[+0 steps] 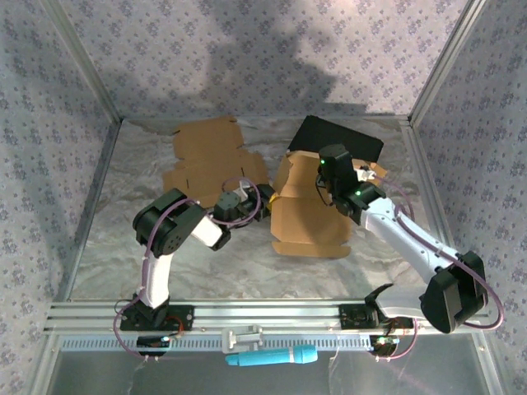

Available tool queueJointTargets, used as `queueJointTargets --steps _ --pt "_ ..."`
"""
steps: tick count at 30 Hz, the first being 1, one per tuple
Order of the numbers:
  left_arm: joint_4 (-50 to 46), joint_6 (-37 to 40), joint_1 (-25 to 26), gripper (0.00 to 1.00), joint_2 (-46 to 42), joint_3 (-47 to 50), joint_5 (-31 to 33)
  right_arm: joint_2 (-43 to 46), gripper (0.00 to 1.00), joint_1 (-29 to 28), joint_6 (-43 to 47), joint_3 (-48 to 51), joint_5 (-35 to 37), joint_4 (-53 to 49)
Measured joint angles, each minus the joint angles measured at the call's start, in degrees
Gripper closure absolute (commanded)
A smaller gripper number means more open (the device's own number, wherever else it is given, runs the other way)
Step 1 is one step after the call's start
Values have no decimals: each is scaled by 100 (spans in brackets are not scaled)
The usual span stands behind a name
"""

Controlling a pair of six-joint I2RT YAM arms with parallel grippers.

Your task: Fold the paper box

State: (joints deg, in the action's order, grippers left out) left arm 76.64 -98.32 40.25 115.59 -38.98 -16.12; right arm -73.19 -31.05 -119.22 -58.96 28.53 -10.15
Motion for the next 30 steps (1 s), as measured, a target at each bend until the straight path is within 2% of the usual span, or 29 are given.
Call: queueJointTargets --steps 15,26,30 --pt "74 168 -278 54 -195 260 -544 0 100 2 0 4 -90 -39" --pt "72 188 -146 52 -195 116 -730 -17 100 55 0 4 -92 20" --pt "66 192 -199 46 -240 302 -723 -57 100 15 0 4 -94 28"
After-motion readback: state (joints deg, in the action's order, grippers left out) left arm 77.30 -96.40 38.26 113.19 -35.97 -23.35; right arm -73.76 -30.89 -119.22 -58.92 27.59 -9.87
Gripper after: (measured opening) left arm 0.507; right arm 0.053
